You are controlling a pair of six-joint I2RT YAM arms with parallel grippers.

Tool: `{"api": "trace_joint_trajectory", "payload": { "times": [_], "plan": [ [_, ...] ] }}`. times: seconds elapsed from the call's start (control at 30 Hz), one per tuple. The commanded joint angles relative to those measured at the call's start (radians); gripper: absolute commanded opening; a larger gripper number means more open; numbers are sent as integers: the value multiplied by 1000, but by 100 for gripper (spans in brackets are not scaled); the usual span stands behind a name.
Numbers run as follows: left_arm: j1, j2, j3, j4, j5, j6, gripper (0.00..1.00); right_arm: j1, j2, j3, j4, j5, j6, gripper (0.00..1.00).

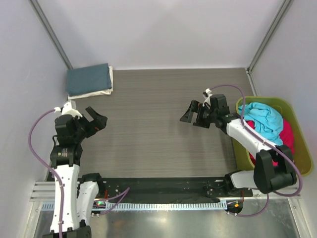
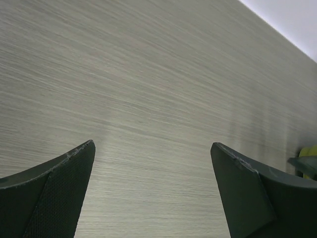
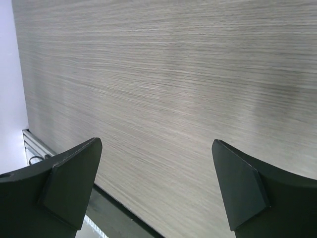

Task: Fold and stack the t-shirts
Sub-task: Reset both grippers

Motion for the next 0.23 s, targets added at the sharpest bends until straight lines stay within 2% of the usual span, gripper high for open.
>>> {"api": "trace_joint_trajectory", "payload": {
  "times": [0.0,0.13,0.2],
  "plan": [
    [-4,75,16,11,48,36,100,5,-104,49,-76,54,21,100],
    [-14,64,18,-3,54,36,100,6,-171,102,-173,117,9,100],
    [-30,40,16,-1,49,36,100,6,-211,131,-232,250,-8,100]
  ]
}}
